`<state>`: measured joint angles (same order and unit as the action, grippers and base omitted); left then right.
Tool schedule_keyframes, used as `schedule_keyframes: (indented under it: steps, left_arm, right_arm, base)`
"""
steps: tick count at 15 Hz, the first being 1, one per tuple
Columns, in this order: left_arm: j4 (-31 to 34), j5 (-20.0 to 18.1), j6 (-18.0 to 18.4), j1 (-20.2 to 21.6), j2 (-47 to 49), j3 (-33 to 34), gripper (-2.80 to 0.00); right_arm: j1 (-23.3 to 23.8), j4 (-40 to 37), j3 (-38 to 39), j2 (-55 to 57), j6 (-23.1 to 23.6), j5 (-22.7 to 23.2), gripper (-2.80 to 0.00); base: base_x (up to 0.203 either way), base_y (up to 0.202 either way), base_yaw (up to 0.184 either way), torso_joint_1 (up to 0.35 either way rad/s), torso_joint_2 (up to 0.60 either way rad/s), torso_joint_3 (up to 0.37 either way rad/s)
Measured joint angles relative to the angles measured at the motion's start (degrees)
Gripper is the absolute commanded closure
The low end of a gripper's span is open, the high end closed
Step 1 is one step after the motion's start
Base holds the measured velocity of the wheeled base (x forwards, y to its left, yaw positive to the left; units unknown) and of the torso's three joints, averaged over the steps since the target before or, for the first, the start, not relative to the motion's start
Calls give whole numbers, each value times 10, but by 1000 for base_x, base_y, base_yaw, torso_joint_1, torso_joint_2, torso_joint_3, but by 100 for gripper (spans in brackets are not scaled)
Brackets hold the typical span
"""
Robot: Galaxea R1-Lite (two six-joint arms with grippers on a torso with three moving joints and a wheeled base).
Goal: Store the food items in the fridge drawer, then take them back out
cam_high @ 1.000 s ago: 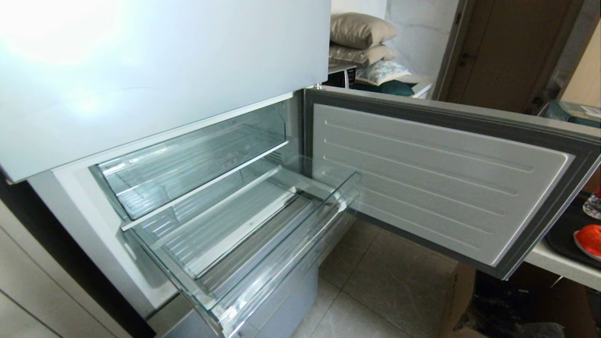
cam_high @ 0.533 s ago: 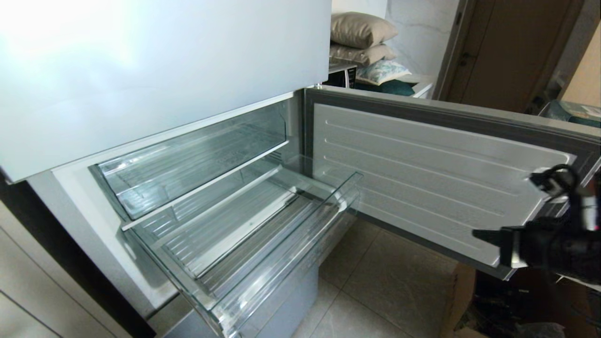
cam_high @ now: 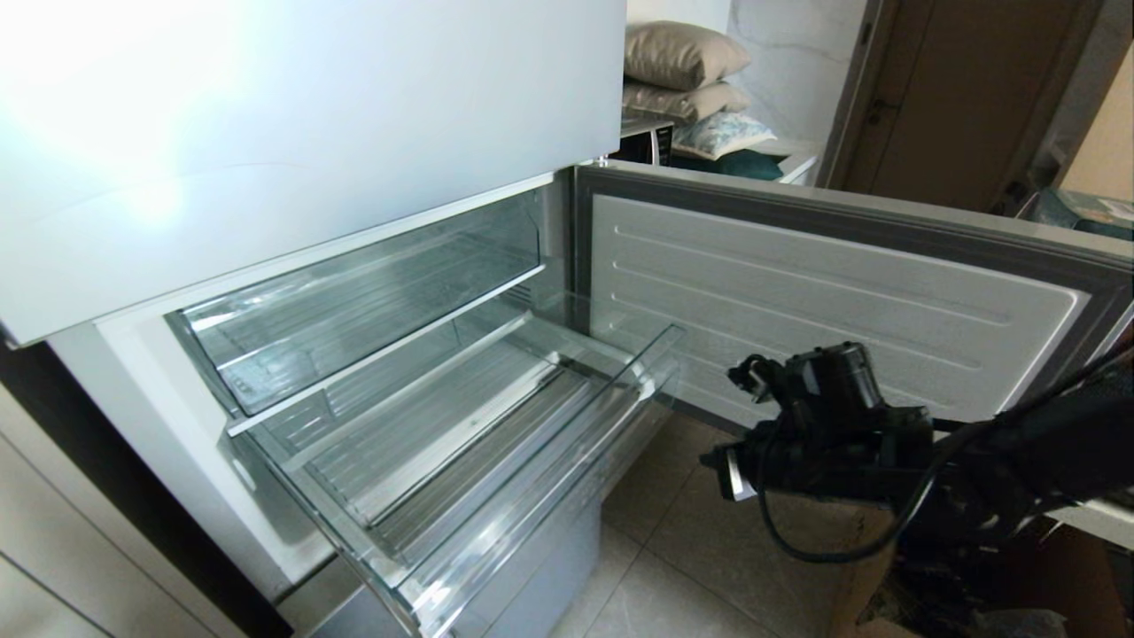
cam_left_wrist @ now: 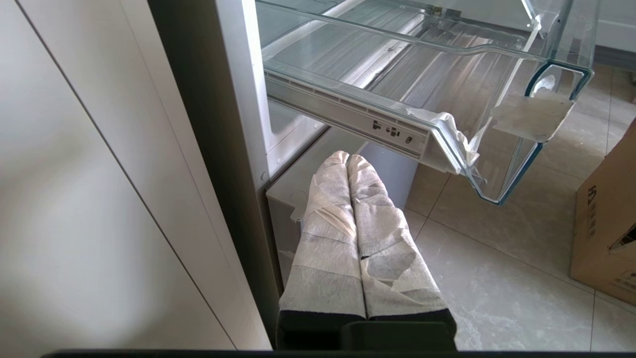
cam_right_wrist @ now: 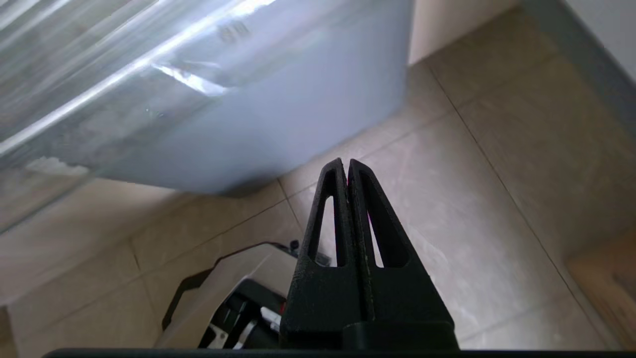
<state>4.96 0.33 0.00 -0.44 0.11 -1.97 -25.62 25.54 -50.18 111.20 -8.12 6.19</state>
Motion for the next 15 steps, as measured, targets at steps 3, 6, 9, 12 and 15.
schedule_keyframes:
  steps: [3,6,9,12,15]
  left_arm:
    - [0,0,0,0,0,0,0]
    - [0,0,0,0,0,0,0]
    - [0,0,0,0,0,0,0]
    - [0,0,0,0,0,0,0]
    - [0,0,0,0,0,0,0]
  right_arm:
    - [-33,-1,-79,59,1,-1,0]
    - [-57,-3,-163,114,-3,-1,0]
    - [-70,32,-243,172,-17,0,0]
    - [-83,154,-286,211,-79,-20,0]
    - [-108,184,-233,171,-120,-41,0]
  base:
    - [0,0,0,0,0,0]
    - [0,0,0,0,0,0]
    - [0,0,0,0,0,0]
    - [0,0,0,0,0,0]
    - [0,0,0,0,0,0]
